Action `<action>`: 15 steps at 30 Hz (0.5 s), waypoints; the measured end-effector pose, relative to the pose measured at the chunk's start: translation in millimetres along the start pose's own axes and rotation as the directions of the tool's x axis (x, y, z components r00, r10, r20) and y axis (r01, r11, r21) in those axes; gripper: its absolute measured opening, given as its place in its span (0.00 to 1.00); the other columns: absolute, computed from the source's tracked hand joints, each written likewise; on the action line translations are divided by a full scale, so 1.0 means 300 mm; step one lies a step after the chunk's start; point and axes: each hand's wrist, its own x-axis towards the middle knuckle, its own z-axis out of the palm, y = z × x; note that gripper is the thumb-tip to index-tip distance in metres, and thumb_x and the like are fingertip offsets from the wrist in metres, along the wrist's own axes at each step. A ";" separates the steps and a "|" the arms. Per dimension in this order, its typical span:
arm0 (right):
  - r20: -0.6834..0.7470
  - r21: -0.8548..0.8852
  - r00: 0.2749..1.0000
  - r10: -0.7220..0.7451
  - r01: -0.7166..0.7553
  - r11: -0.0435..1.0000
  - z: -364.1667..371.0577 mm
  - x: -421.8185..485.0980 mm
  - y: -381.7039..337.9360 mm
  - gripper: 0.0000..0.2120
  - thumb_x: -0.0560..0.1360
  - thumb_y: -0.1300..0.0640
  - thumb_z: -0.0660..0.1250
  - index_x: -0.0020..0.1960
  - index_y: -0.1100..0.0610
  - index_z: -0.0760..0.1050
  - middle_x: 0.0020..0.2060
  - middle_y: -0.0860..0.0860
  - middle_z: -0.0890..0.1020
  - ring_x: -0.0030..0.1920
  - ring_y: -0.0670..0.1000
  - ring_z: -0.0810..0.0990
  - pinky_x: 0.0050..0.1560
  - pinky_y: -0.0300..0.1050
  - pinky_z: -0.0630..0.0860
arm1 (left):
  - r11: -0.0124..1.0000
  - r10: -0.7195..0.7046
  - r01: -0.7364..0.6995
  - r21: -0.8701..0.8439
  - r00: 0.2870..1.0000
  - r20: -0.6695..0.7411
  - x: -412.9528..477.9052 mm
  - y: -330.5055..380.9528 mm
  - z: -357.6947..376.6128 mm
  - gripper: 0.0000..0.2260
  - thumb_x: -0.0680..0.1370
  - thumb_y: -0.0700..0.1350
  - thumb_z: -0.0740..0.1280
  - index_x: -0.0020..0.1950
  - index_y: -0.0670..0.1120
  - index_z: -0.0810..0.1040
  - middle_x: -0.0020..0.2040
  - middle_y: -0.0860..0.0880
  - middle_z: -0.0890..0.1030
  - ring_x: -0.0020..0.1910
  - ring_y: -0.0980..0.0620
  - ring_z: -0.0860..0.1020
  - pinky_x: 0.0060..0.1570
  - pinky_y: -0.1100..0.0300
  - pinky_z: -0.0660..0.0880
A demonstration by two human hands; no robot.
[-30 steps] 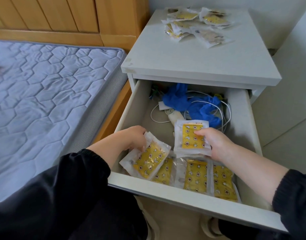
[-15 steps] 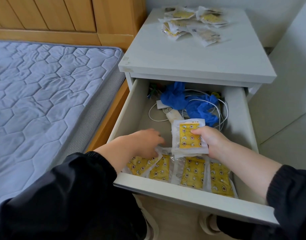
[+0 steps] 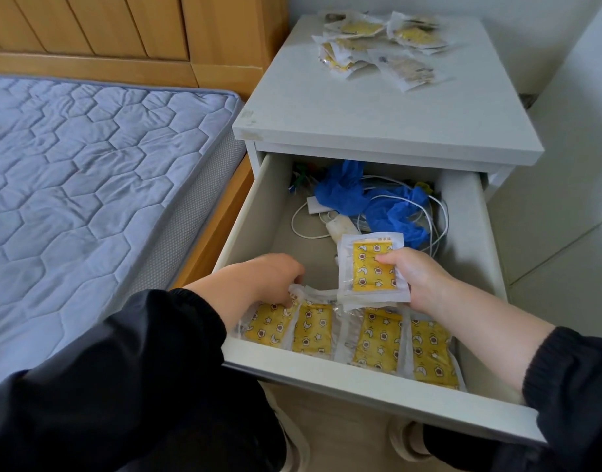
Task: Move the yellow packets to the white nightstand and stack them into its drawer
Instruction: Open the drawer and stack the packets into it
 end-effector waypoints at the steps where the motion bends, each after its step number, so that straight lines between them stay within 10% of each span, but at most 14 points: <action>1: -0.001 0.001 1.000 0.001 -0.001 1.000 0.000 0.000 0.000 0.16 0.76 0.61 0.66 0.63 0.56 0.73 0.47 0.58 0.85 0.44 0.59 0.85 0.47 0.59 0.81 | 1.000 -0.004 0.004 -0.012 1.000 0.005 -0.001 -0.005 0.000 0.19 0.75 0.46 0.71 0.65 0.49 0.73 0.59 0.49 0.76 0.56 0.50 0.75 0.53 0.59 0.73; 9: 0.010 -0.023 1.000 -0.010 0.010 1.000 0.002 0.002 0.000 0.16 0.76 0.60 0.66 0.63 0.56 0.73 0.48 0.58 0.84 0.46 0.59 0.85 0.52 0.60 0.79 | 0.998 0.016 -0.016 0.064 1.000 -0.005 -0.023 -0.030 -0.017 0.21 0.76 0.38 0.68 0.68 0.50 0.72 0.60 0.49 0.75 0.59 0.49 0.73 0.55 0.59 0.72; 15: 0.009 -0.022 1.000 -0.011 0.012 1.000 0.002 -0.001 -0.002 0.16 0.76 0.61 0.66 0.63 0.56 0.73 0.48 0.58 0.84 0.47 0.59 0.84 0.52 0.60 0.79 | 0.997 -0.045 0.052 0.061 0.993 -0.106 -0.044 -0.030 -0.046 0.08 0.76 0.34 0.63 0.49 0.46 0.76 0.47 0.50 0.75 0.46 0.51 0.74 0.42 0.63 0.69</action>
